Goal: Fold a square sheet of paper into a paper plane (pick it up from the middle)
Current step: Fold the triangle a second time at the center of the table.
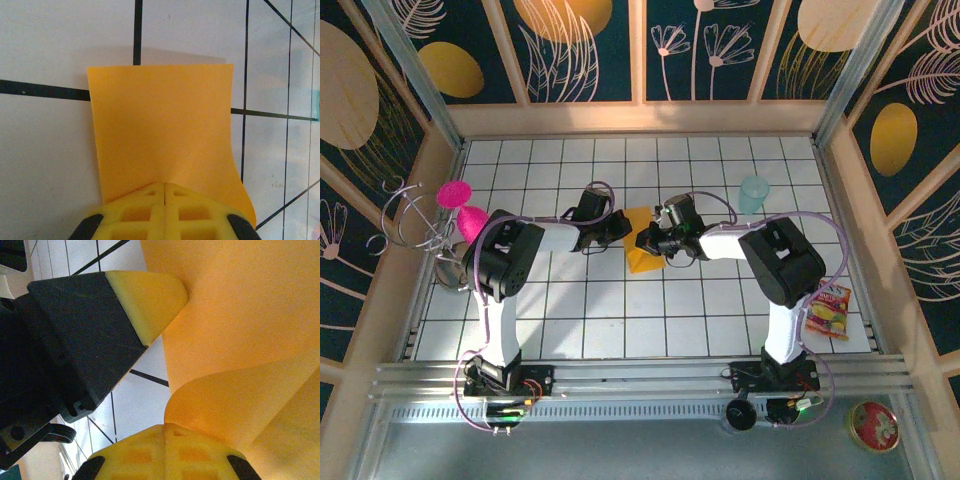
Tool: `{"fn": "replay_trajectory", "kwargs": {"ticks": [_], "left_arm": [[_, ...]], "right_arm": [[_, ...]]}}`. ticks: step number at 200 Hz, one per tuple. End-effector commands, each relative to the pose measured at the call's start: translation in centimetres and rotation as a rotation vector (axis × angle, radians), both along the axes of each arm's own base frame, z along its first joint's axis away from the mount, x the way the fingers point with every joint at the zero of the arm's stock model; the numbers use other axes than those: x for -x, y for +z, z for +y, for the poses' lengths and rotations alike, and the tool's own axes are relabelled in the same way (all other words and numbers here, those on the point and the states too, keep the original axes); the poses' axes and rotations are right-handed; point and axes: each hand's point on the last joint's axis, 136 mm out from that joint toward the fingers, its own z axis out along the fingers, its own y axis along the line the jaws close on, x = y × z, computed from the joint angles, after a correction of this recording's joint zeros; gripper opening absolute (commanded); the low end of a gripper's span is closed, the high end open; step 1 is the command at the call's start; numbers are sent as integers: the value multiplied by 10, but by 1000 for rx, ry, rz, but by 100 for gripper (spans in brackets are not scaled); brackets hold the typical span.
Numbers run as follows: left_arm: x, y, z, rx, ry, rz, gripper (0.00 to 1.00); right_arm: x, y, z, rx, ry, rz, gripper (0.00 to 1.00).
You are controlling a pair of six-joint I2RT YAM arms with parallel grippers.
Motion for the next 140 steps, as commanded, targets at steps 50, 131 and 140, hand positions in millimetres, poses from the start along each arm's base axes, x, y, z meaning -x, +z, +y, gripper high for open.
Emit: {"fn": "replay_trajectory", "kwargs": {"ticks": [50,131,140], "left_arm": [[21,-29,11,-60,7,125,1],[20,-26,9,-62,-7,122,1],[21,-26,10,-63,-7,123,1]], "right_arm": [[-11,-7,3,35,-24,-10,0],[-11,-6,9,5,-7,-9,0],[-11,-6,9,4,-6,-9,0]]}}
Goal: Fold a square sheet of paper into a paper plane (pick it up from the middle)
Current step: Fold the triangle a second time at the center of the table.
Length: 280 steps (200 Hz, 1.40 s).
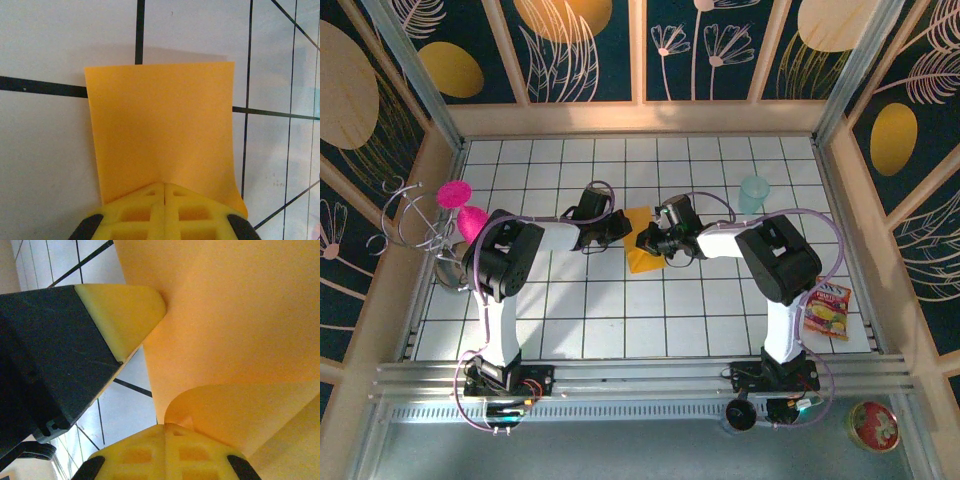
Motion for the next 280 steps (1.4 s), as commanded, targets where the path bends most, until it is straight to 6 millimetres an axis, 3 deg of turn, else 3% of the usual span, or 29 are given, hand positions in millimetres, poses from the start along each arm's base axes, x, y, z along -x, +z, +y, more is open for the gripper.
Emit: {"fn": "replay_trajectory", "kwargs": {"ticks": [1,218,255,280], "left_arm": [[20,-27,10,-58,-5,108,1],[21,-25,10,-53,-5,108,1],[15,-8,8,-40,3,79,2],[3,19,16,-35,55,18,7]], "right_arm": [[-6,4,10,-24,13,-19,0],[-4,-21,3,36,-6,32,0],[-3,-22,1,40,-11,39,0],[-3,-19,3,34,-8,37,10]]}}
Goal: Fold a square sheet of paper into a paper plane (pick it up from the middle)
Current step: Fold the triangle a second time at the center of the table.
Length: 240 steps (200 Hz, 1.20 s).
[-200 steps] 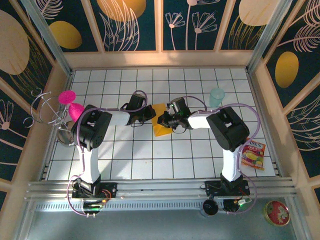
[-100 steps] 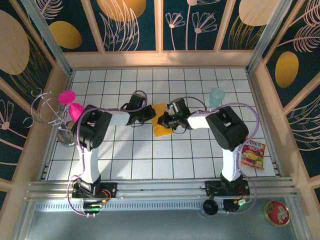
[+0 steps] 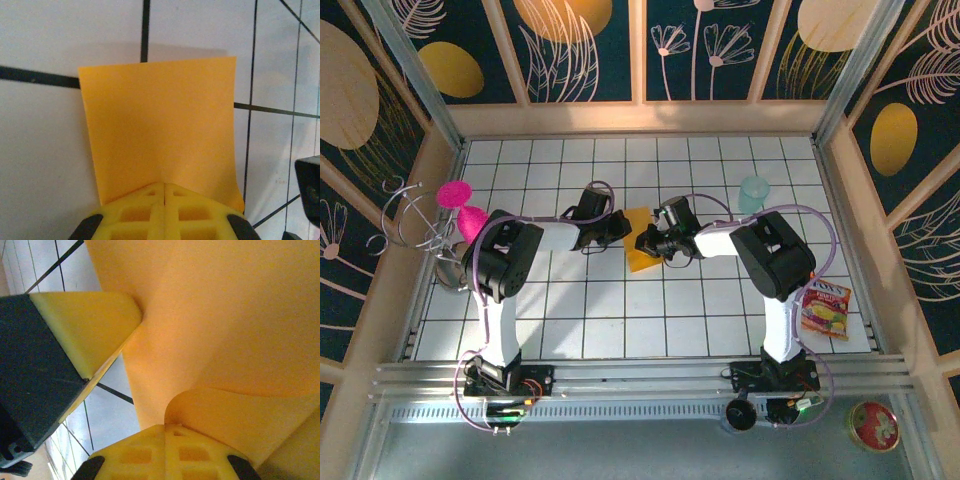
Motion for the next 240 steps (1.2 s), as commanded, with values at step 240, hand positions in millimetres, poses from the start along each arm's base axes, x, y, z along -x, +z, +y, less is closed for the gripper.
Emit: {"fn": "replay_trajectory", "kwargs": {"ticks": [240], "left_arm": [[43,23,-6,29,-6,31,0]], "right_arm": [[10,-45,-19,145,-25,95,0]]}}
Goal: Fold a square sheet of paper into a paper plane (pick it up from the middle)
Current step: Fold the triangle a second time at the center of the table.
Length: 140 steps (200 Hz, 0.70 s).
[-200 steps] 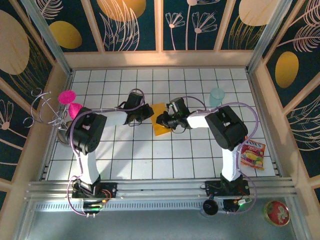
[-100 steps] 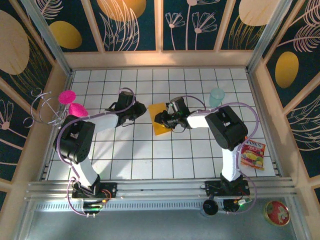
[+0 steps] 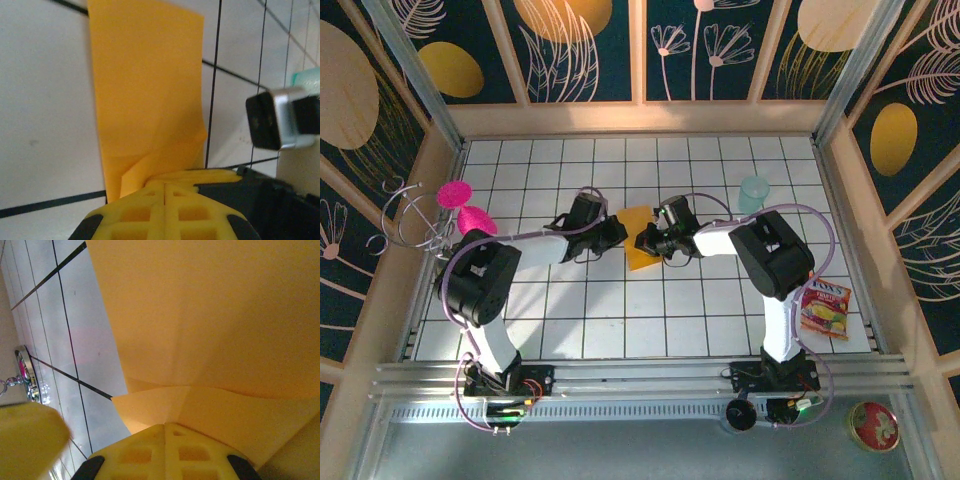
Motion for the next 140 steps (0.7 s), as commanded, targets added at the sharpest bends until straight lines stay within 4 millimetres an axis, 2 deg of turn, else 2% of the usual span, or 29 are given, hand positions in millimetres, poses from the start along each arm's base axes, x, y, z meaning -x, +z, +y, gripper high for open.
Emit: {"fn": "replay_trajectory", "kwargs": {"ticks": [1,55,102,123,140], "left_arm": [[1,-10,-9,-9,-33,17,0],[0,-27,-9,-51,-30,48,0],[4,-48,7,-143,6,86,0],[7,-57,11,-170,9,109,0],[11,-64,14,-188,7,130,0]], "right_arm": [[14,-42,-19,130,-14,94,0],[15,-44,-19,132,-17,103,0],[15,-40,-17,114,-11,95,0],[10,-28,-12,74,-5,67,0],[3,-4,-3,8,11,16,0]]}}
